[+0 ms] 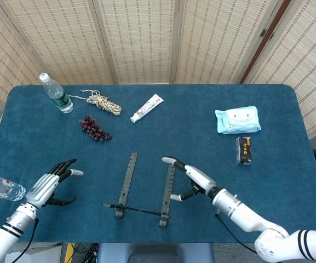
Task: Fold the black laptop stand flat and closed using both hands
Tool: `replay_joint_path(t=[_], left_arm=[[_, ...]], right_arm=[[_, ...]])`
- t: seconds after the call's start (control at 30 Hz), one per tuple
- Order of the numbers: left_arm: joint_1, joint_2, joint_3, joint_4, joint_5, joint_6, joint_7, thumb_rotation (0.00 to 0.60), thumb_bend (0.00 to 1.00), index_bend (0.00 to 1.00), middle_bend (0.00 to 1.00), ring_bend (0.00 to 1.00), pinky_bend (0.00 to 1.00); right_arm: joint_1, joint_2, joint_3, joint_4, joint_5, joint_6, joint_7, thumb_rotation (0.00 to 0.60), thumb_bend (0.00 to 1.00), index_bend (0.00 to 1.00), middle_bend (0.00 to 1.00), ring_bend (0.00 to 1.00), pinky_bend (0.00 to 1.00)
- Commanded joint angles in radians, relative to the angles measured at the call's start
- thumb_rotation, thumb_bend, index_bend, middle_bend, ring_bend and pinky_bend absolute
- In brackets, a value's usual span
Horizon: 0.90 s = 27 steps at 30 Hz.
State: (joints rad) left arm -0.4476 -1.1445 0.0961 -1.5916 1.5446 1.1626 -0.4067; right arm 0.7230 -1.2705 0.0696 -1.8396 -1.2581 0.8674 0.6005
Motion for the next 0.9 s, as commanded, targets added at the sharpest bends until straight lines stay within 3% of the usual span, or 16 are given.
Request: replay_joint_path(t=[0.03, 0.3, 0.57, 0.73, 0.9], left_arm=[[-0.001, 0.004, -0.005, 0.001, 0.000, -0.008, 0.003, 0.600, 0.23, 0.24, 0.04, 0.03, 0.00], [0.007, 0.014, -0.012, -0.003, -0.003, -0.019, 0.007, 0.600, 0.23, 0.24, 0.04, 0.03, 0.00], [0.011, 0.013, -0.022, -0.008, -0.003, -0.026, 0.015, 0.600, 0.23, 0.24, 0.04, 0.03, 0.00], [0.013, 0.011, -0.027, -0.011, -0.002, -0.028, 0.019, 0.600, 0.23, 0.24, 0.04, 0.03, 0.00], [0.017, 0.014, -0.029, -0.016, 0.000, -0.029, 0.021, 0.600, 0.23, 0.24, 0.04, 0.03, 0.00]], right_arm=[[-0.022, -0.002, 0.034, -0.013, 0.026, 0.010, -0.008, 0.600, 0.11, 0.00, 0.00, 0.00, 0.08], [-0.006, 0.150, -0.014, -0.083, -0.146, -0.117, 0.073, 0.600, 0.01, 0.00, 0.00, 0.00, 0.04], [0.023, 0.312, -0.040, -0.172, -0.249, -0.198, 0.119, 0.600, 0.00, 0.00, 0.00, 0.00, 0.01], [0.040, 0.322, -0.044, -0.190, -0.299, -0.215, 0.186, 0.600, 0.00, 0.00, 0.00, 0.00, 0.01], [0.068, 0.273, -0.039, -0.175, -0.323, -0.227, 0.231, 0.600, 0.00, 0.00, 0.00, 0.00, 0.01]])
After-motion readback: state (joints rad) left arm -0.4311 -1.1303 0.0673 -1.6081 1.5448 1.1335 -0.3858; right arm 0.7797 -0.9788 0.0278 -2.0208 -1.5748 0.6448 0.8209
